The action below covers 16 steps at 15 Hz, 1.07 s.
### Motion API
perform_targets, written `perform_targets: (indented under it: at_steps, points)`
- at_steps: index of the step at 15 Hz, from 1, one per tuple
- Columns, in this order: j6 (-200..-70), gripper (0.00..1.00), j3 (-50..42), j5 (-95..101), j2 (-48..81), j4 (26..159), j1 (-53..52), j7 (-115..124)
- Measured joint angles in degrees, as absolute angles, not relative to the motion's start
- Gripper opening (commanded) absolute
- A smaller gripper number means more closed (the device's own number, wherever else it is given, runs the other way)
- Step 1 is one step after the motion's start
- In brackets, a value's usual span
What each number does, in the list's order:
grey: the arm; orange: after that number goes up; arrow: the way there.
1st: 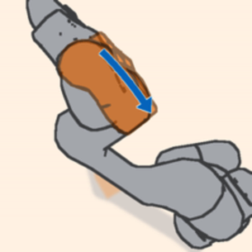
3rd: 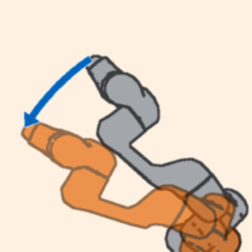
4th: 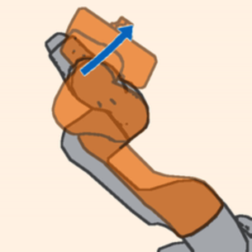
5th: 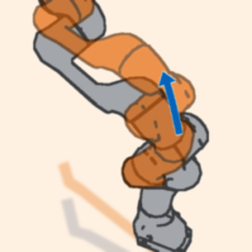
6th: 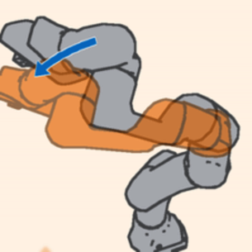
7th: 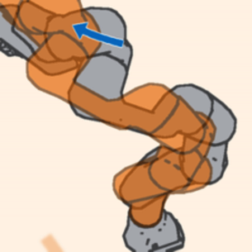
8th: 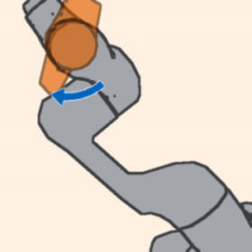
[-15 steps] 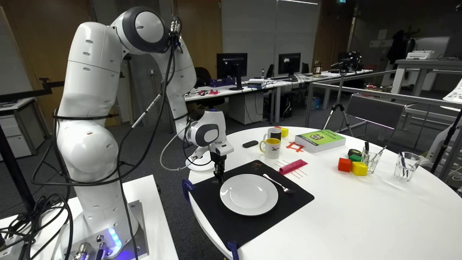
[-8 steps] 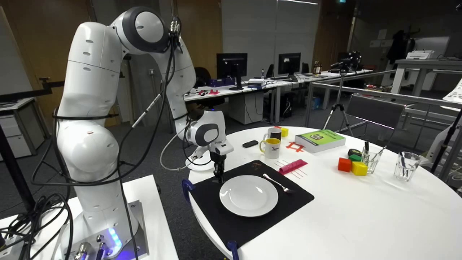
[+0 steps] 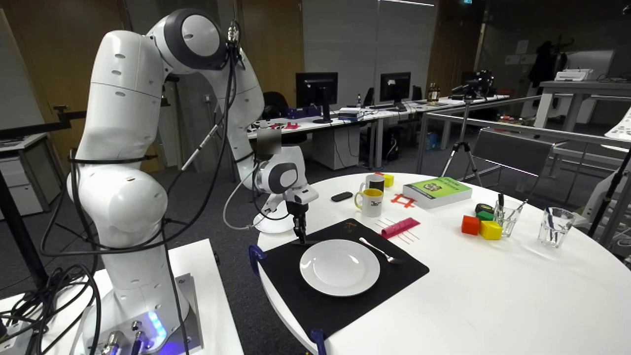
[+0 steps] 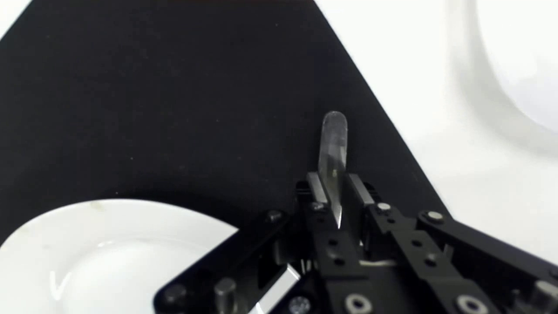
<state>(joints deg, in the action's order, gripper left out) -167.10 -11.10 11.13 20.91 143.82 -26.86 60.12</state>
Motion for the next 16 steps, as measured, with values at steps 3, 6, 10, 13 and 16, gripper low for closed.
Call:
perform_targets:
  at_steps: [3,6,10,13,16]
  points:
    - [-164.62,0.04,-11.96,14.07,20.26,142.09,-28.95,60.18]
    - [-161.84,0.04,-11.98,18.30,19.55,140.44,-29.86,60.22]
    - [-158.55,0.04,-11.66,24.90,17.56,139.95,-30.02,60.25]
    - [-155.12,0.04,-11.00,30.21,15.01,140.78,-29.87,60.29]
    - [-151.36,0.04,-8.57,34.50,10.91,143.42,-28.52,60.30]
